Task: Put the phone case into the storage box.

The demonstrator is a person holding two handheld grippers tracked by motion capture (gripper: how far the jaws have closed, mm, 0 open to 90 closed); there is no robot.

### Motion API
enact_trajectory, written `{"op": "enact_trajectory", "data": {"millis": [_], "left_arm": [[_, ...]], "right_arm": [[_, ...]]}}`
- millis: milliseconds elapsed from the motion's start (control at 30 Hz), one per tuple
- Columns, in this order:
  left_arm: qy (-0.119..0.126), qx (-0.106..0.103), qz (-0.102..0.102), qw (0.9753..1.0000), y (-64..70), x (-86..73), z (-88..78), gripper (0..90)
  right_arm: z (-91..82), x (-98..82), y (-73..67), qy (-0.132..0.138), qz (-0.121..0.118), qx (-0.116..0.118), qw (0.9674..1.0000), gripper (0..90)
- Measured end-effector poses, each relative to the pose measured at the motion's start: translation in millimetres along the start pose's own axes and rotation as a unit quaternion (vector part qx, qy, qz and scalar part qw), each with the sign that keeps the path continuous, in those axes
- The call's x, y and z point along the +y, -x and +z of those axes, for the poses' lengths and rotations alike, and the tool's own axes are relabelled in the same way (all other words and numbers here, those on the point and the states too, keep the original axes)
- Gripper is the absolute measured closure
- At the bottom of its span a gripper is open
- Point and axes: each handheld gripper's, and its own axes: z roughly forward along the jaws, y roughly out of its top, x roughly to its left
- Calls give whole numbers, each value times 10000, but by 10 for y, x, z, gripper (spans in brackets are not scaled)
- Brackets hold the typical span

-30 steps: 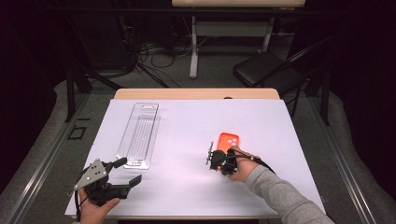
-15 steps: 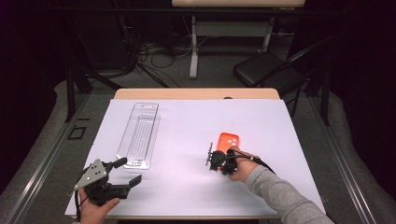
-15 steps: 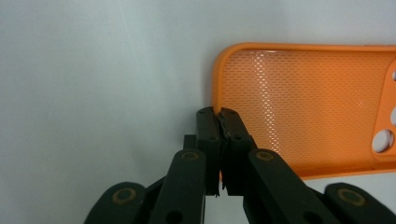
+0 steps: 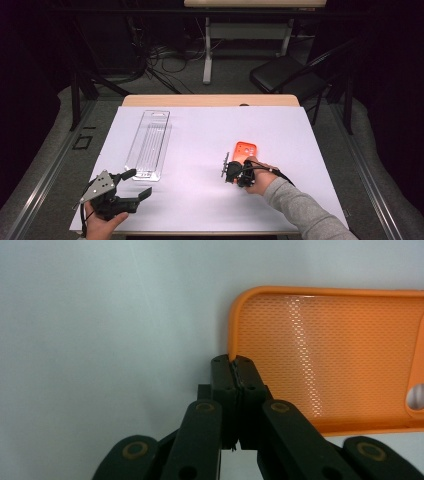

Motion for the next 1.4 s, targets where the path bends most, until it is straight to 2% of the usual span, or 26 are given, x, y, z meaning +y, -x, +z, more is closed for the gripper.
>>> {"op": "enact_trajectory", "data": {"millis": [467, 733, 933, 1067, 1100, 1133, 1267, 1333, 1400], "left_arm": [[-2, 1, 0, 10000, 0, -1, 1, 154], [-11, 0, 3, 10000, -1, -2, 4, 154], [-18, -3, 5, 10000, -2, -3, 6, 154], [-24, -2, 8, 10000, -3, -4, 8, 154], [-27, -5, 11, 10000, -4, -4, 9, 154], [-19, 5, 6, 10000, -2, -5, 11, 154], [-29, 6, 9, 10000, -1, -5, 17, 154], [-39, 8, 12, 10000, -2, -5, 20, 154], [-49, 14, 2, 10000, -2, -6, 24, 154]], "right_arm": [[-24, -4, -6, 44, -16, 3, 10000, 896], [-106, -28, -4, 217, -7, -106, 9997, 896], [-164, -34, -29, 461, -41, -195, 9987, 896], [-233, -45, -67, 755, -57, -336, 9966, 896], [-233, -45, -67, 755, -57, -336, 9966, 896], [-262, -50, -77, 865, -80, -381, 9955, 896], [-306, -55, -109, 996, -88, -444, 9940, 896], [-341, -54, -136, 1162, -147, -505, 9918, 897], [-363, -51, -149, 1205, -199, -563, 9909, 897]]}}
